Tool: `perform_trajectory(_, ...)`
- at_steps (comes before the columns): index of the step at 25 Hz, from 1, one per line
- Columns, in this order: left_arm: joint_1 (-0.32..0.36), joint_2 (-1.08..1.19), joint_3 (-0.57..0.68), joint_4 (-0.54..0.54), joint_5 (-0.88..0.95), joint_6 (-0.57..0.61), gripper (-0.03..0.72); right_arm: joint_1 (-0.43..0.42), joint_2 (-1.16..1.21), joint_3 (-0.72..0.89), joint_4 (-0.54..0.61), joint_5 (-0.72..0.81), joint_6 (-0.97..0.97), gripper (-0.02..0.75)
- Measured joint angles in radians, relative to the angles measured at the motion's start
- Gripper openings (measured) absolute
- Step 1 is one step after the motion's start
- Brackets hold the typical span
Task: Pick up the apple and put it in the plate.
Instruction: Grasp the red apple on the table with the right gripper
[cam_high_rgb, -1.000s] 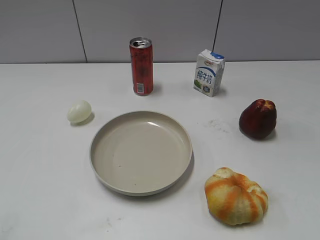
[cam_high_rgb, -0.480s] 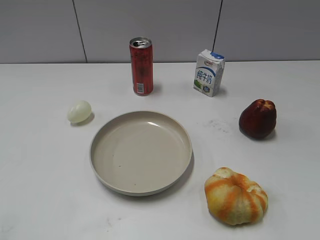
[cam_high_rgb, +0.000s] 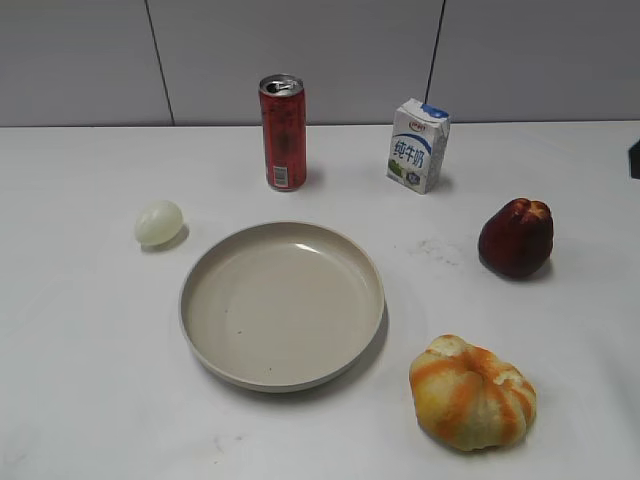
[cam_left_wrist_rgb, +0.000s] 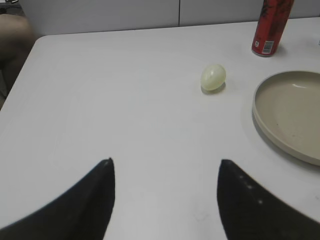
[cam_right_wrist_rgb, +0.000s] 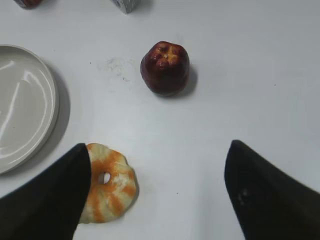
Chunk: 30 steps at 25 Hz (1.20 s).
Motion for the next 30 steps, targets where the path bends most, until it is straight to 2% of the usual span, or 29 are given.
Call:
perform_trajectory(3,0.000,0.000,0.000,0.000,0.000,0.000,0.491,0.000,0.175,-0.092,0.003,0.010,-0.010,0.613)
perform_trajectory(11,0.000,0.000,0.000,0.000,0.000,0.000,0.491,0.000,0.559,-0.312,-0.010,0.033,-0.037,0.605)
perform_trajectory(16,0.000,0.000,0.000,0.000,0.000,0.000,0.491,-0.040,0.747,-0.426,0.026,0.067,-0.039,0.605)
perform_trajectory(30,0.000,0.000,0.000,0.000,0.000,0.000,0.491,-0.049,0.959,-0.542,0.044,0.112,-0.061,0.606)
